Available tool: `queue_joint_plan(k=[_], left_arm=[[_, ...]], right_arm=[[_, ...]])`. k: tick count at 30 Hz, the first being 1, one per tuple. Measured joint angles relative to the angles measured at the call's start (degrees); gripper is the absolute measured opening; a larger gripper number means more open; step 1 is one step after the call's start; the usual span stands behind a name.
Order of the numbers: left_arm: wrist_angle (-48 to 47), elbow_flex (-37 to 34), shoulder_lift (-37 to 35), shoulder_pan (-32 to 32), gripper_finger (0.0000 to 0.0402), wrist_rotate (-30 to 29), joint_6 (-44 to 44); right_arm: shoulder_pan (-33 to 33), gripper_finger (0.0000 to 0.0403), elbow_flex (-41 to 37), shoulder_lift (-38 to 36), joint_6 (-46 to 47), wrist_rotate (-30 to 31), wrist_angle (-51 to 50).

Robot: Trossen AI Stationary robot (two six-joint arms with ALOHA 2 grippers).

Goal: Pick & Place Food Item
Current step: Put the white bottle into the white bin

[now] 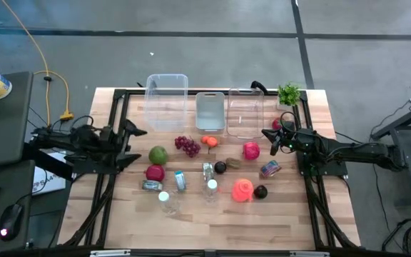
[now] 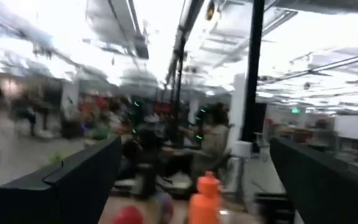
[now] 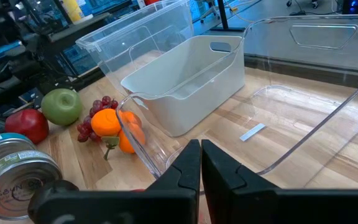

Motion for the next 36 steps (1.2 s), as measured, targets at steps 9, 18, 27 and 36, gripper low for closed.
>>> queue_joint_plan(k=[9,18,27,36], left_arm=[[-16.2,22.6,28.0,-8.7,0.0399,2.6,5.6],[-31.2,40.7,42.9,-20.4,0.0399,-8.2,4.4],[-34.1,42.9,41.3,-27.9,0.0399,-19.0,-4.9],[-32.9,42.8,48.5,-31.4,0.0399,-26.8,-6.5]], right_arm=[[0.0,0.0003,0.0,0.0,0.0,0.0,0.0],[0.0,0.0003,0.0,0.0,0.0,0.0,0.0],[0.0,0.0003,0.0,0.0,0.0,0.0,0.0],[0.0,0.0003,0.0,0.0,0.0,0.0,0.0]])
